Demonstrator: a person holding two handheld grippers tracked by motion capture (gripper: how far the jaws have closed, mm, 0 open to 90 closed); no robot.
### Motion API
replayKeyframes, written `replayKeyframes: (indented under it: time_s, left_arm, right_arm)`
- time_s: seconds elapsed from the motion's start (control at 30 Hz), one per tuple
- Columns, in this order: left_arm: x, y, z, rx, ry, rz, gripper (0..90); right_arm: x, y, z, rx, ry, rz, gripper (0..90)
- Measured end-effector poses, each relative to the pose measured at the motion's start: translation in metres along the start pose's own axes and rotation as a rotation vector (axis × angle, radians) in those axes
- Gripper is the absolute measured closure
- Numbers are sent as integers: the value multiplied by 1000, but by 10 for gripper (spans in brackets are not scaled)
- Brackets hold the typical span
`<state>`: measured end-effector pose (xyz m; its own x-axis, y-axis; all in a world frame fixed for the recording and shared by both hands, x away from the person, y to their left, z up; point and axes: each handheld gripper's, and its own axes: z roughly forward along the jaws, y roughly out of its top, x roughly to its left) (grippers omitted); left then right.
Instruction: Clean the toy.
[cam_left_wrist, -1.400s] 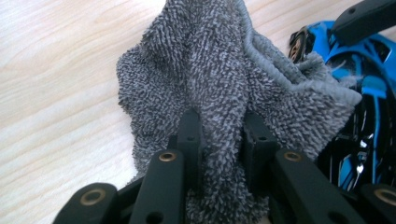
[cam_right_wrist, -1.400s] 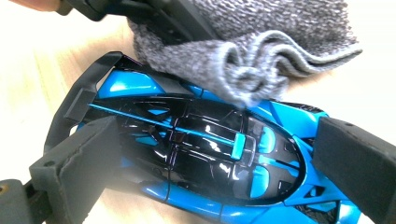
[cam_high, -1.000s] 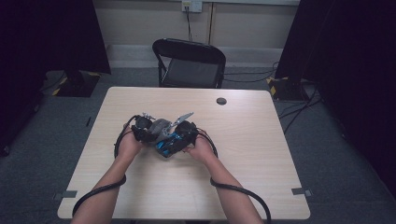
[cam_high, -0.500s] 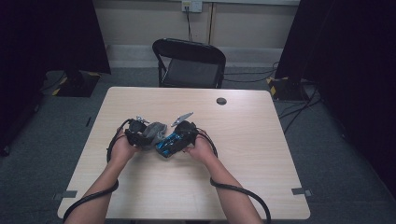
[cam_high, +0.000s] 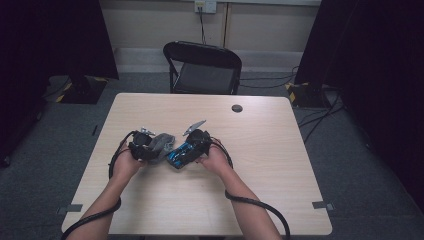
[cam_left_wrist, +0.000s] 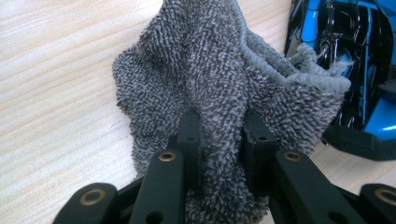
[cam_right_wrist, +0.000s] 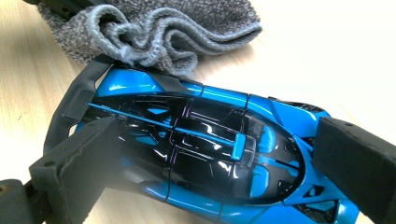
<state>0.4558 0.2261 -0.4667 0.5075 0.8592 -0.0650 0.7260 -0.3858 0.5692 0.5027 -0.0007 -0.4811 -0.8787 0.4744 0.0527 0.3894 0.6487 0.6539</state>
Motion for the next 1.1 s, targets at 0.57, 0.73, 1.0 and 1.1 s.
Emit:
replayKeyframes:
  time_s: [0.57,0.73,1.0,1.1]
  left_arm:
    - [3,-19,-13,-4,-3,9,728]
    - [1,-30,-19,-2,-11,26,727]
    - [-2,-41,-26,-16,-24,27,722]
    - [-3,-43,-29,-11,-27,33,722]
  right_arm:
    - [1,-1,0,-9,-4,2,10]
    - [1,-1,0,-10,-3,3,10]
    - [1,-2,0,-18,-4,9,10]
    - [1,-1,-1,-8,-9,19,10]
